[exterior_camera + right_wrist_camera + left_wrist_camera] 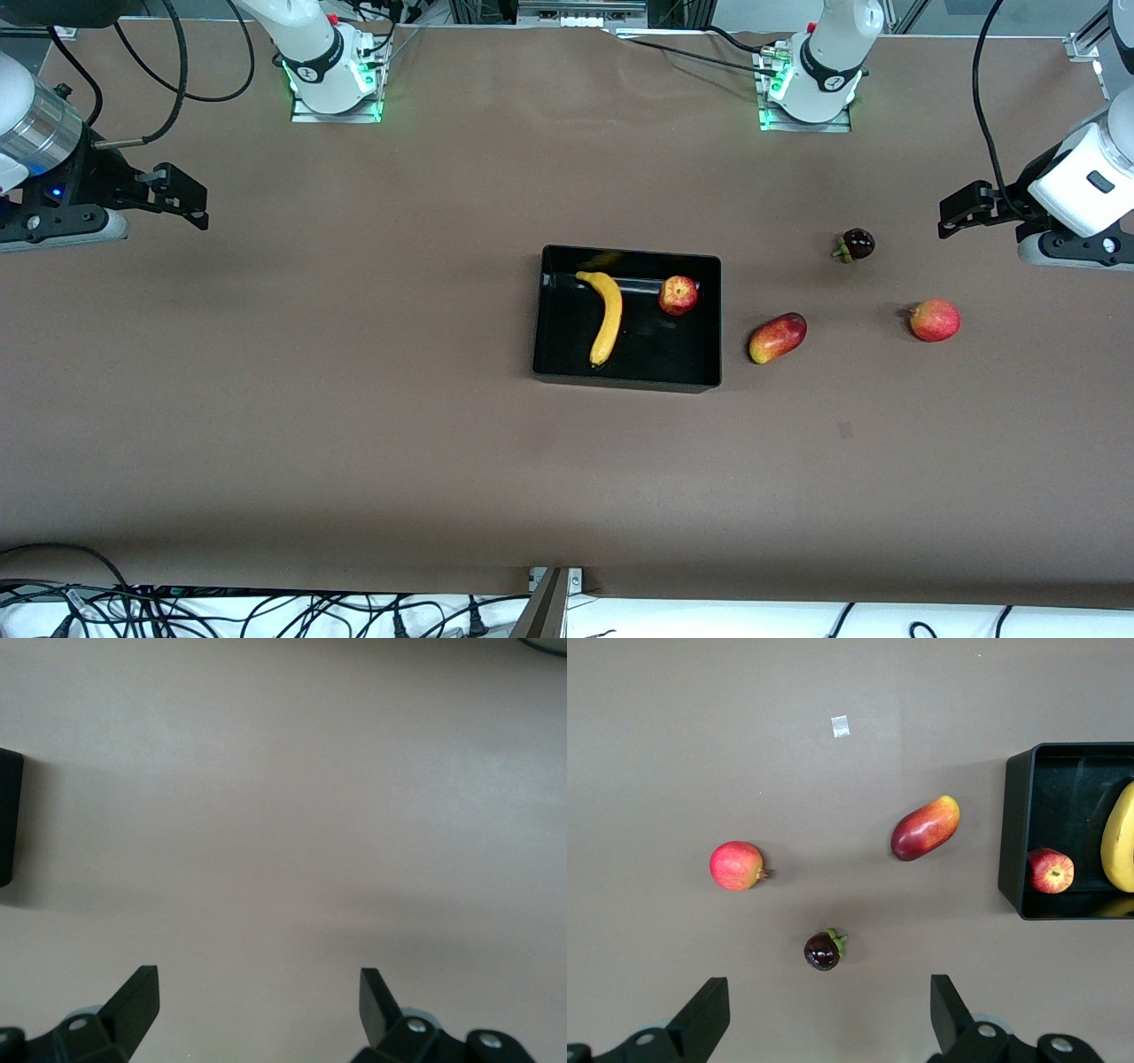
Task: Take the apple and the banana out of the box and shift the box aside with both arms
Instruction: 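Move the left gripper toward the black tray, then lower the left gripper into the tray and grasp the red apple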
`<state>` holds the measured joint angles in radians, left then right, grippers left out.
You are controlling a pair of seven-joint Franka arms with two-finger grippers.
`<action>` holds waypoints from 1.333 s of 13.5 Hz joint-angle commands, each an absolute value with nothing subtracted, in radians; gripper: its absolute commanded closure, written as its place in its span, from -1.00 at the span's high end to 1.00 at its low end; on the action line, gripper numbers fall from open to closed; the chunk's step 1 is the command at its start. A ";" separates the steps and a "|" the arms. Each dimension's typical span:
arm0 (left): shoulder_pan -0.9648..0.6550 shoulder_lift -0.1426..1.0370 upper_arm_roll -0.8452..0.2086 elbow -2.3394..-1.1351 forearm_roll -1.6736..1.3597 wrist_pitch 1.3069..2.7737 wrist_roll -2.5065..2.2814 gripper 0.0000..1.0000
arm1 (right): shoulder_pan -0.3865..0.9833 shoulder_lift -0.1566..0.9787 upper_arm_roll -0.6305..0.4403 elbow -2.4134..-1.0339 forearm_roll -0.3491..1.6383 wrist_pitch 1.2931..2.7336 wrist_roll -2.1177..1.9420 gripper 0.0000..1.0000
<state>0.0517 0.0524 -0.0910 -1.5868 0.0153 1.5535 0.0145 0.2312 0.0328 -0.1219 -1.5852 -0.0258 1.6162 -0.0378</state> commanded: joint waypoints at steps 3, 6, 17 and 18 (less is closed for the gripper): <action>0.051 0.071 -0.091 -1.548 0.029 1.523 0.005 1.00 | 0.233 0.037 -0.120 -1.568 -0.031 1.600 -0.031 1.00; 0.048 0.072 -0.092 -1.546 0.019 1.488 0.008 1.00 | 0.233 0.037 -0.120 -1.568 -0.029 1.598 -0.031 1.00; -0.174 0.282 -0.138 -1.522 -0.018 1.519 -0.363 1.00 | 0.233 0.035 -0.123 -1.568 -0.028 1.591 -0.031 1.00; -0.233 0.326 -0.138 -1.520 -0.018 1.564 -0.439 1.00 | 0.232 0.035 -0.123 -1.569 -0.028 1.592 -0.029 1.00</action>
